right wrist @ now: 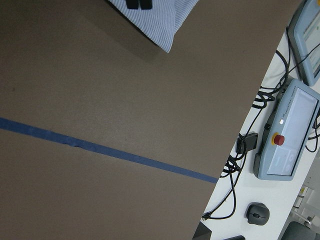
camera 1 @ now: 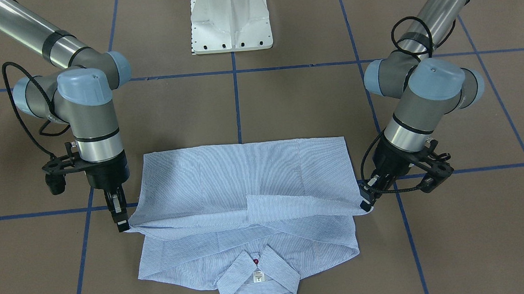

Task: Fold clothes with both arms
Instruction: 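Lay the hem near the collar and open both grippers, then move the right gripper down to the folded edge nearest it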

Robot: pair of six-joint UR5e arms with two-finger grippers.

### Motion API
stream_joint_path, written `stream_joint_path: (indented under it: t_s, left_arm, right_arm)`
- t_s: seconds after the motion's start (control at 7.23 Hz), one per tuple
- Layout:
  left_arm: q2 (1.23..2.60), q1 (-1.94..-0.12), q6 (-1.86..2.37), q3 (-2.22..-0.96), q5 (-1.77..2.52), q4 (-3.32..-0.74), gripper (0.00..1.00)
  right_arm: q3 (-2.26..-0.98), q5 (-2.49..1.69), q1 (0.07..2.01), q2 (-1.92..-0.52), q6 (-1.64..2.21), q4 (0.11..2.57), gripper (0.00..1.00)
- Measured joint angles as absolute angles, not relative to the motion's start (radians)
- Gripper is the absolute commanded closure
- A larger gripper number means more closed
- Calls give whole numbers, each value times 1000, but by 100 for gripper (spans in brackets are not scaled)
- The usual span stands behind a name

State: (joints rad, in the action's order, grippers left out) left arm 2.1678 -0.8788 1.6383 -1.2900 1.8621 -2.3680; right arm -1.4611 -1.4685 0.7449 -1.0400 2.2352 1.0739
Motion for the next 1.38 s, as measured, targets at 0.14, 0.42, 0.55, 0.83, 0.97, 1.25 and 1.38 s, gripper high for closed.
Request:
stream_joint_path:
  t_s: [0.14, 0.42, 0.55, 0.83, 0.97, 1.25, 1.38]
  left_arm:
    - [2193, -879, 1638, -1240, 1844, -2399, 100]
    - [2224, -879, 1638, -1183, 1825, -2431, 85]
    - [2229, -879, 1638, -1168, 1823, -2438, 60]
    - [2232, -879, 1638, -1142, 1823, -2457, 50]
    - [2232, -879, 1638, -1132, 1822, -2470, 50]
    - [2231, -895, 1638, -1129, 1822, -2479, 50]
    - [2231, -908, 1635, -1132, 1825, -2481, 50]
  right_arm:
    - [-1398, -1466, 747, -1017, 2235, 1035, 100]
    - [-1331, -1463, 753, -992, 2226, 1007, 100]
    - [-1322, -1462, 754, -986, 2223, 1005, 61]
    - [-1314, -1462, 755, -969, 2222, 1004, 31]
    - [-1307, -1462, 758, -955, 2222, 1004, 20]
    - [-1304, -1470, 775, -940, 2226, 1004, 19]
    - [-1313, -1471, 777, -933, 2231, 1004, 21]
